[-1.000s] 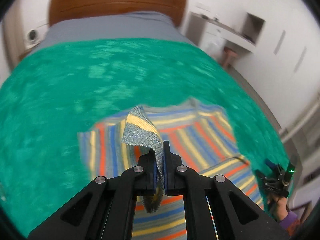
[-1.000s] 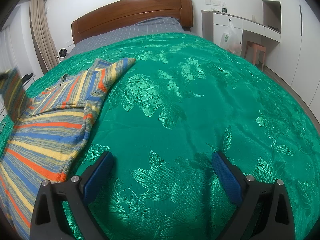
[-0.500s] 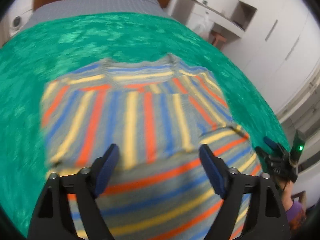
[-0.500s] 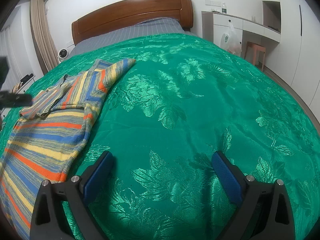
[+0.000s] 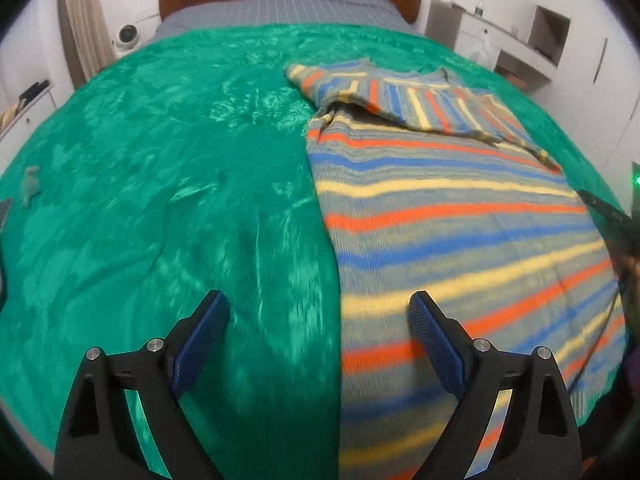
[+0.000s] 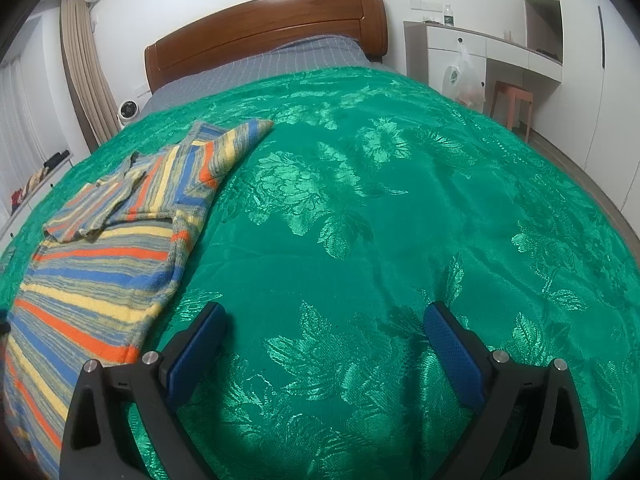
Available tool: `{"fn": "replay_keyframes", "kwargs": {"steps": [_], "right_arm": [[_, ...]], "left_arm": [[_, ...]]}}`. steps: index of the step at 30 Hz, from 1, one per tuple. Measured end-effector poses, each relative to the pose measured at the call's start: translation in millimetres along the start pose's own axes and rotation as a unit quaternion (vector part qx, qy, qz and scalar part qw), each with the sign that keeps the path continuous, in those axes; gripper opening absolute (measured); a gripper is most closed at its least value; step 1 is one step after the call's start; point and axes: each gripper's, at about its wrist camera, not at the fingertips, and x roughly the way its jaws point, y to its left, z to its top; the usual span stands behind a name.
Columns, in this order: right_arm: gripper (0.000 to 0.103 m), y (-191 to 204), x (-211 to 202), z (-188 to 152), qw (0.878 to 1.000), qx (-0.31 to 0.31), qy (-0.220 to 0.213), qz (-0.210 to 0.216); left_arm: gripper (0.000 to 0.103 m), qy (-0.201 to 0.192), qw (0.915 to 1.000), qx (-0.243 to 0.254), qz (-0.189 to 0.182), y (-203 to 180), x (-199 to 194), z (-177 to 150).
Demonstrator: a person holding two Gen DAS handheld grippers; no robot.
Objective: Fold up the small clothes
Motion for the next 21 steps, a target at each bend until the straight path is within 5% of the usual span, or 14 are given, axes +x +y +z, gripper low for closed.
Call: {"fn": "replay_keyframes", "kwargs": {"steps": [8, 14, 17, 21], "right_arm": [[0.098, -5, -25, 1, 0.999, 0.015, -0.025, 0.018], [0.098, 8, -51, -11, 0.999, -0.011, -0.053, 0.001], [0.098, 15, -54, -17, 0.997, -0.032, -0.059, -0.023], [0.098, 17, -40, -23, 0.997, -0.038, -0.041, -0.045]], "left_arm": [[0.094, -0.015, 0.9999, -0.005, -0.005, -2, -12, -22], [0.094, -0.051, 0.9981, -0.031, -0.012, 1, -7, -8], [0.098, -0.086, 0.9954, -0.035, 0.023, 9, 5, 8], [0.098, -0.061, 0.9946, -0.055, 0.063, 26, 42, 17]]}}
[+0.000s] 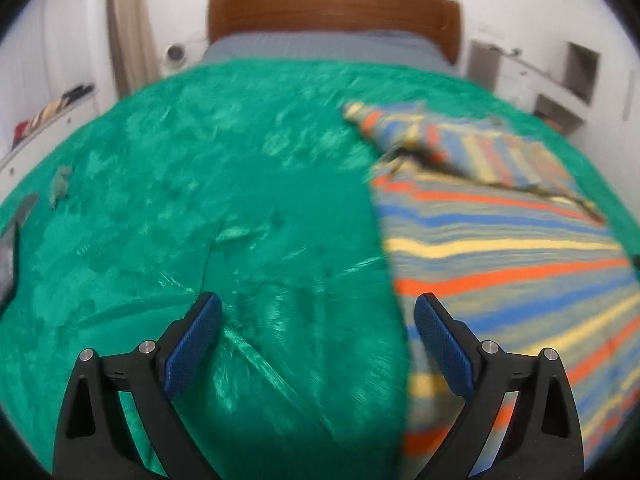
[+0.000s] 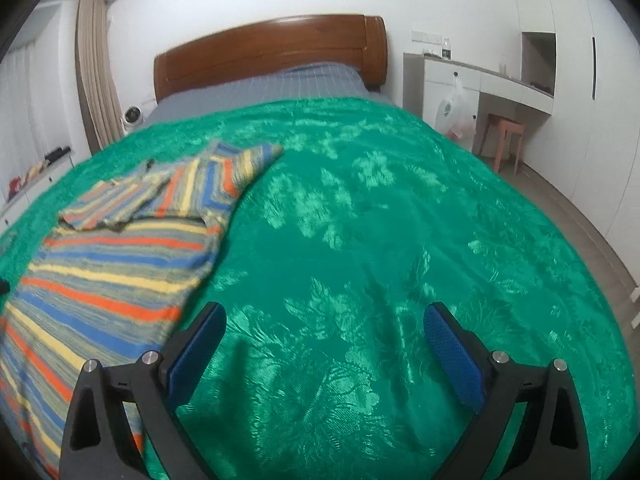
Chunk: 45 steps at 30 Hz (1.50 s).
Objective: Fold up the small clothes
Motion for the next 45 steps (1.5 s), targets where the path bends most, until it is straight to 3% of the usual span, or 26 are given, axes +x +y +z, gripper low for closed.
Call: {"fn": "replay_keyframes", "kwargs": {"steps": [5, 20, 45], "right_arm": [[0.1, -2, 16, -9, 1.0, 0.004, 0.012, -0.013], [0.102, -3, 20, -11, 1.0, 0.005, 0.009, -0.006], [0.102, -6, 15, -14, 1.0, 0.006, 0.003, -0.005]], "left_arm": [[0.102, -0.016, 0.999, -0.029, -0.028, 11, 9, -7], [0.103, -0.011, 0.9999, -0.004, 0.001, 1, 12, -9], [0.103, -0.011, 0.9999, -0.004, 0.002, 0, 11, -9]]}}
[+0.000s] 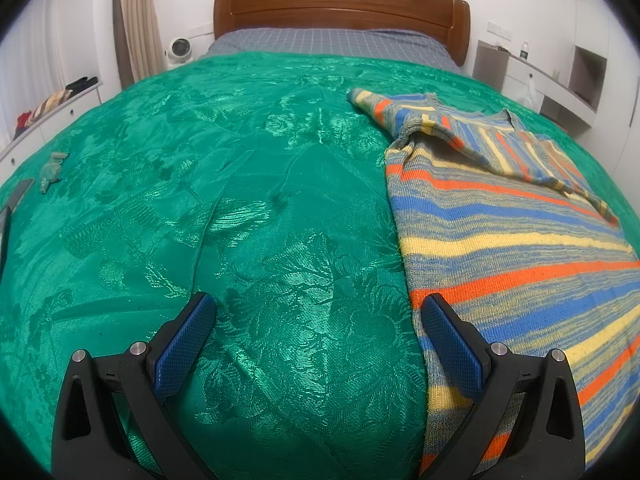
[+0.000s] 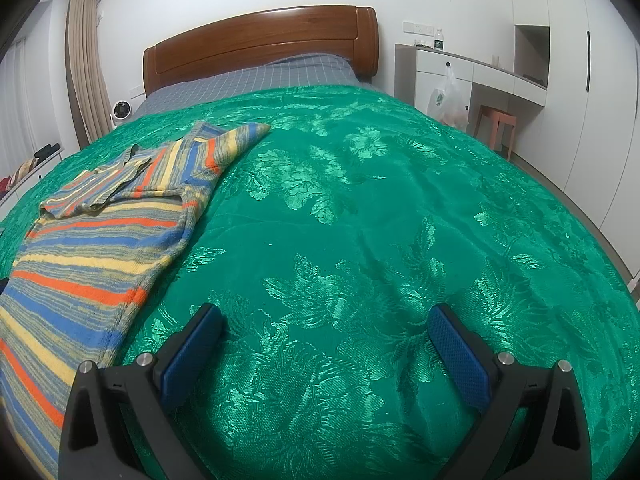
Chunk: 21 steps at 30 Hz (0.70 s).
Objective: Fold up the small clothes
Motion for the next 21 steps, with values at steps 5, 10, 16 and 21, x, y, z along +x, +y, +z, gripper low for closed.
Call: {"fn": "replay_keyframes", "kwargs": {"steps": [5, 10, 16, 21], "right_arm": [[0.102, 0, 0, 0, 1.0, 0.0, 0.0, 0.0], [0.102, 0, -1, 0, 1.0, 0.0, 0.002, -0.001], [0.103, 2, 2, 4, 1.0, -0.007, 0.02, -0.014], [0.103, 12, 9, 6, 0.997, -0.03, 0.05, -0.043]], "left_arm": [[0.103, 0.005, 1.0, 0.001, 0.002, 0, 0, 1], [0.103, 0.029, 0.9987, 0.041, 0.007, -1, 1, 42], [0.103, 0.068, 0.9935, 0.069, 0.06, 18, 65, 87], [0.103, 0.064, 0.9979, -0.002, -0.011, 51, 82, 81]]}}
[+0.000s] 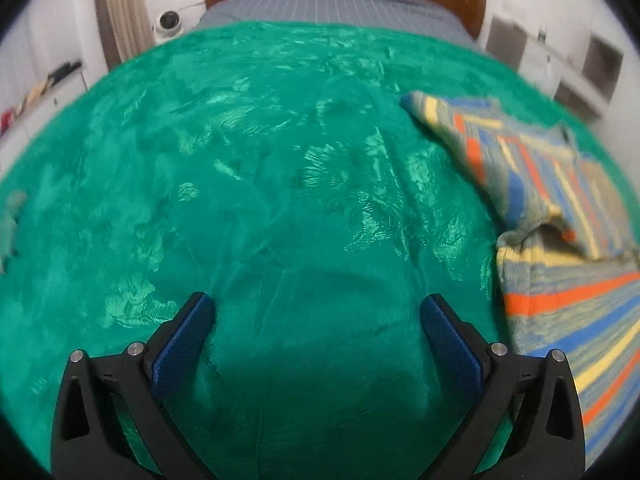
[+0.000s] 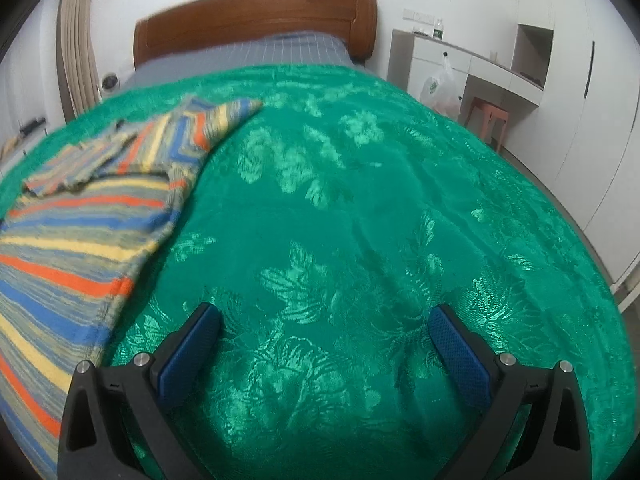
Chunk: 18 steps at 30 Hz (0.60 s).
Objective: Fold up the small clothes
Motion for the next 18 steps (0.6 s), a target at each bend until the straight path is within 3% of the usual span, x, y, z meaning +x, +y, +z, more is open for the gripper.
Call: {"fn": "replay_keyframes", "kwargs": {"steps": [6, 18], "right_arm": [[0.103, -4.2, 1.1, -1.1, 1.0, 0.009, 0.003, 0.011], [0.103, -4.3, 1.6, -0.5, 1.0, 0.01, 0.005, 0.012]], "left_arm": [[0.103, -0.001, 0.9997, 0.016, 0.018, -6.6, -0.3, -4.5], [0.103, 0.001, 0.9998, 0.012, 0.014, -5.6, 0.2, -3.0]]}}
